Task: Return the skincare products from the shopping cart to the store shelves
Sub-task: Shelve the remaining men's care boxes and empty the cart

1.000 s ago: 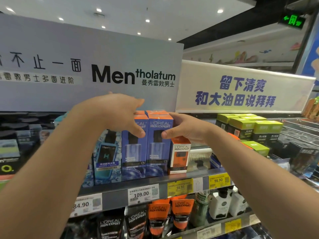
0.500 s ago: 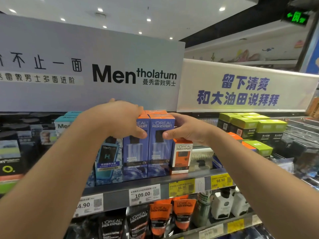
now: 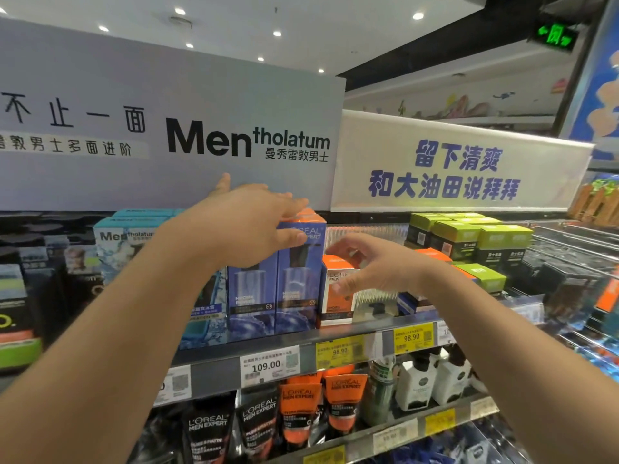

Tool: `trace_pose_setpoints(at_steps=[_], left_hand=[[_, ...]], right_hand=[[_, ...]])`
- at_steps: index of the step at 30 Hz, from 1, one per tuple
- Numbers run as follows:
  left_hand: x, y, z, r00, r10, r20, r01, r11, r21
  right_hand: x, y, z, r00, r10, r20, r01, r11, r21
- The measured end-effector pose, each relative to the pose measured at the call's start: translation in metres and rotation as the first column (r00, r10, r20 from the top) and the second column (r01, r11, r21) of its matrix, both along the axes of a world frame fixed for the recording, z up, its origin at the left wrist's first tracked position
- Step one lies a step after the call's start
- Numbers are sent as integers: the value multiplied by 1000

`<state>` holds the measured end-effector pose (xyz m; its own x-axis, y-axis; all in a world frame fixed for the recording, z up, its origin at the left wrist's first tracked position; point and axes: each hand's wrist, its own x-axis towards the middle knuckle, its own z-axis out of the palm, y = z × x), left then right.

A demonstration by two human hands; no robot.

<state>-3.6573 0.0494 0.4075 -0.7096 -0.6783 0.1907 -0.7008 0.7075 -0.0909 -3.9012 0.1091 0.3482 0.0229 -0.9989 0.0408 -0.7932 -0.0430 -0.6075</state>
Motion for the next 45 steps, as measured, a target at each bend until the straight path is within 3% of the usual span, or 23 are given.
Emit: trace_pose_setpoints(at_steps=[11,16,26,31,38,45], left_hand=[[-9,17,-2,996,40,79,-42,999,23],[-8,25,-3,1000,26,-18,-25,998,59],[-1,41,1,983,9,-185,-1,999,45],[6,56,-3,912,-74,-404,116,990,80],[-12,80,-17,811,-270,-519,340,939,43],[-62,107,-46,627,-498,-600,615,789,-12]], right_hand=[[0,8,-18,993,-30,117,41,994,-97],[5,10,-17,999,-54,8,54,992,-117],[13,22,-19,990,-135,31,138,986,-93],[12,39,-32,957,-191,218,239,946,-219],[15,87,-57,880,-256,399,414,826,-382],[11,165,-82,784,-358,508,592,677,-437]])
